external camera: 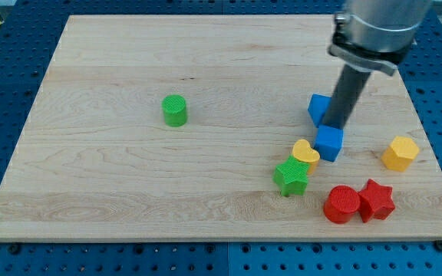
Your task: Push the blue triangle closely to the green circle
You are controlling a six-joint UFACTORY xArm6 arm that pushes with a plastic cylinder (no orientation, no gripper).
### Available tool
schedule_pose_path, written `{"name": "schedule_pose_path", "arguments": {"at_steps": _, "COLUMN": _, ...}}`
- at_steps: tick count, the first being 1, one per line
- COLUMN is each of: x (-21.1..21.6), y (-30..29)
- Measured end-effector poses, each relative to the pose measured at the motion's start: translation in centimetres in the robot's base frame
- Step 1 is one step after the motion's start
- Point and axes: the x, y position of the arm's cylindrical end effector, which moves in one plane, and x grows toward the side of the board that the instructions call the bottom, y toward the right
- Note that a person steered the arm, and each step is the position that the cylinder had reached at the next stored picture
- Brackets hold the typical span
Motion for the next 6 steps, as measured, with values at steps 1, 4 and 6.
{"name": "schedule_pose_path", "arguments": {"at_steps": 1, "x": 0.1, "y": 0.5}}
{"name": "schedule_pose_path", "arguments": {"at_steps": 4, "x": -2.6, "y": 3.5}}
{"name": "schedule_pose_path", "arguments": {"at_steps": 6, "x": -4.3, "y": -3.9}}
